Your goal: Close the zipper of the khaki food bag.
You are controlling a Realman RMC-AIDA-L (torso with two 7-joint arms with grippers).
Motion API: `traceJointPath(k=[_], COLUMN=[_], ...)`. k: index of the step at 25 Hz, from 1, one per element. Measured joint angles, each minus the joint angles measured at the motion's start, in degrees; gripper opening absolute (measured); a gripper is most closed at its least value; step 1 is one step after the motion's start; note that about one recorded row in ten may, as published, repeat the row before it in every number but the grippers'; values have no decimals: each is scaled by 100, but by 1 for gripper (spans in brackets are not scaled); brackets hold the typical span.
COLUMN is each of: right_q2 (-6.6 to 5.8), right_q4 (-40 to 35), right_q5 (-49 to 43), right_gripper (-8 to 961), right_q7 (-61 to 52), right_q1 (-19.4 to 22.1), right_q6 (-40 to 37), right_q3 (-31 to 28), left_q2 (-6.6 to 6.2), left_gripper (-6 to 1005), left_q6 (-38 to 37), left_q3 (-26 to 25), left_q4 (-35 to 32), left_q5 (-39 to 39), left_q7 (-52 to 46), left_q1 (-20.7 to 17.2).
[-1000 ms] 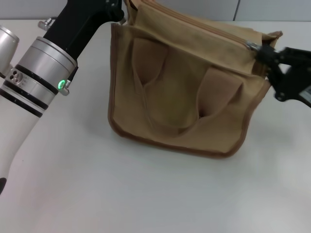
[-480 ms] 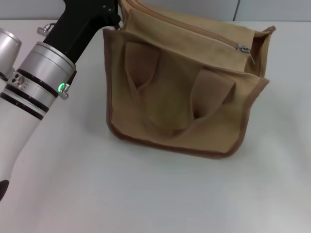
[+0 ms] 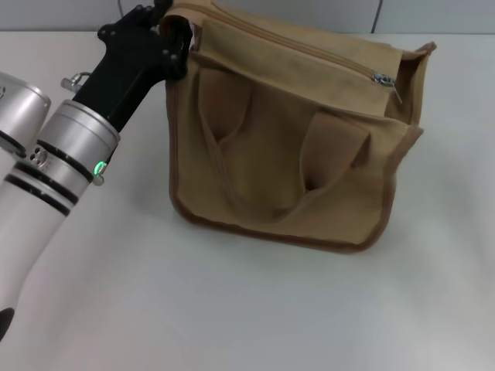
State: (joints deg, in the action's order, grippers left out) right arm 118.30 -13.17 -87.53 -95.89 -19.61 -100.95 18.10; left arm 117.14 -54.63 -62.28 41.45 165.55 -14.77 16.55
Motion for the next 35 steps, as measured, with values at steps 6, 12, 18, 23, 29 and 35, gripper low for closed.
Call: traceJointPath(k=[6,12,18,23,29,35], right_q2=[56,62,64,82,86,83], right_q4=[-7,-14,6,23,35,-16], right_q5=[-1,-21,-22,-41,-115,-1013], right_gripper=[550,635,655,672,693,714], right_q7=[452,630,956,1983,3072,4240], right_q1=[-31,-128,-249,-298,-204,53], right_q6=[37,65,156,-52,-838,-1367], right_q3=[4,-2,27,41,59,71], left_q2=[90,119,10,-368,-688,-237], left_gripper=[263,584,770,770,770,770], left_q6=[-180,-324,-1370,-2939,-4958,-5411], left_q3=[-695,-1424,-1483,-126,2524,3308], left_q4=[-420,-598,-1075,-1885,-3313,-4632], left_q5=[5,-6,-5,11,4,7], left_q7=[-9,-326,-1249,-1499,-1482,-1595], left_q1=[-215,-419,-559,-255,568,945])
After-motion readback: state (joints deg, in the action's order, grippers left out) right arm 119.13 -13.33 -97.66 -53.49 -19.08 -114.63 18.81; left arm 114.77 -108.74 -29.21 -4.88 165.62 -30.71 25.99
